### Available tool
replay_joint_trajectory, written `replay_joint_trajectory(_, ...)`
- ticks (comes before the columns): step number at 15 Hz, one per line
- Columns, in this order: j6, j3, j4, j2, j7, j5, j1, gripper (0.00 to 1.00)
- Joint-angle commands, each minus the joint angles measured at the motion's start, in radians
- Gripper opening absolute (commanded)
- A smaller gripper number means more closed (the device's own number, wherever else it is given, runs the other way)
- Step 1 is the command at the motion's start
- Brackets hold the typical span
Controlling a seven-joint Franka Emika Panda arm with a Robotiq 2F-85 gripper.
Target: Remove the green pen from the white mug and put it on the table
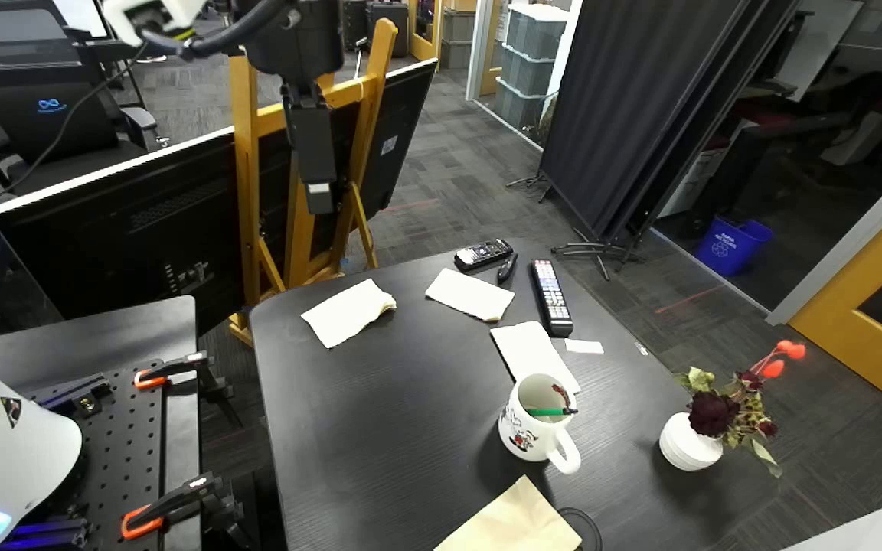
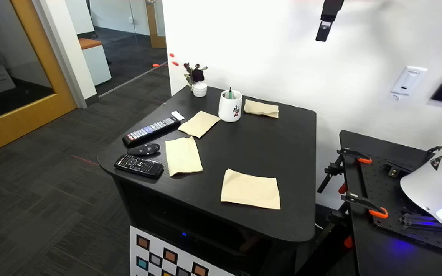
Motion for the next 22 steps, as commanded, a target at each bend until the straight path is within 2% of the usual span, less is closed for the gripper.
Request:
replay_joint_trajectory(1, 0.096, 0.016, 0.045, 0.093, 0.054, -0.096, -0.054, 1.0)
replay_joint_trajectory(7, 0.342, 0.019, 0.053, 0.243, 0.209, -0.272, -0.116, 1.0)
replay_joint_trajectory(14, 0.541, 0.007, 0.078, 0.389, 0.535, -0.473, -0.15, 1.0)
replay_joint_trajectory(17, 0.599, -0.007, 0.081, 0.425, 0.65, -0.522, -0.145, 1.0)
replay_joint_trajectory(22, 0.694, -0.022, 0.071, 0.469, 0.779, -0.529, -0.129, 1.0)
